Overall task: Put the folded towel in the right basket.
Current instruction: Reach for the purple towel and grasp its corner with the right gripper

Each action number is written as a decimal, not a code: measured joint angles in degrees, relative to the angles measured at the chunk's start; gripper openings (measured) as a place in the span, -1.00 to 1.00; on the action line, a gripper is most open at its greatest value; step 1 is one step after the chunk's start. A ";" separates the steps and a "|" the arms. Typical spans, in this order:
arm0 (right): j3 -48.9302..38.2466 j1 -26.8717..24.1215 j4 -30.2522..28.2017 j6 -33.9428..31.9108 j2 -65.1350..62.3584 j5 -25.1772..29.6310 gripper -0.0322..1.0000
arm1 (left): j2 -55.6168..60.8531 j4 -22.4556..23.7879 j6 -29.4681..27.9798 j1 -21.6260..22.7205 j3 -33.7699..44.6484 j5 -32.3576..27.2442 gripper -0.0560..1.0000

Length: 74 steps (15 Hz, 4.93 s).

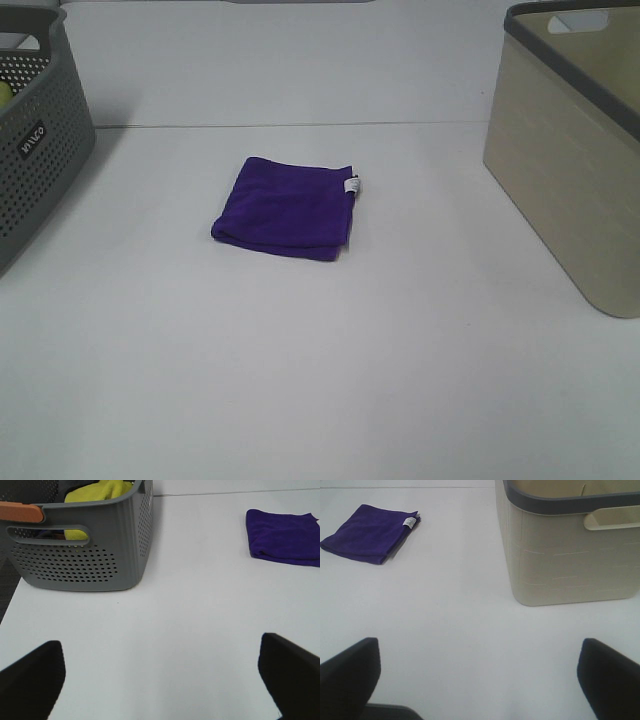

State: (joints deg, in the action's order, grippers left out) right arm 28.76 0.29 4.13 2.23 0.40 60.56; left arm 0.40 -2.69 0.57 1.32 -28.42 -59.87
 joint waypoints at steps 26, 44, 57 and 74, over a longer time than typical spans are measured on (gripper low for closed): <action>0.86 0.00 0.17 -1.15 3.21 0.23 0.96 | 0.00 1.09 0.11 0.00 0.00 0.00 0.98; 48.36 15.24 24.64 1.83 96.31 -12.09 0.93 | 0.00 1.15 0.11 0.00 0.00 0.00 0.98; 81.82 17.19 21.89 -1.49 137.17 -6.53 0.93 | 0.00 1.20 0.11 0.00 0.00 0.00 0.98; 83.71 28.65 27.10 -4.47 145.59 -26.13 -0.47 | 0.00 1.72 0.11 0.00 0.00 0.00 0.98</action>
State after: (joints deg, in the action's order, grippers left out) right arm 112.47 28.93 31.23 -2.23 145.99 34.43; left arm 0.40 -0.97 0.69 1.32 -28.42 -59.87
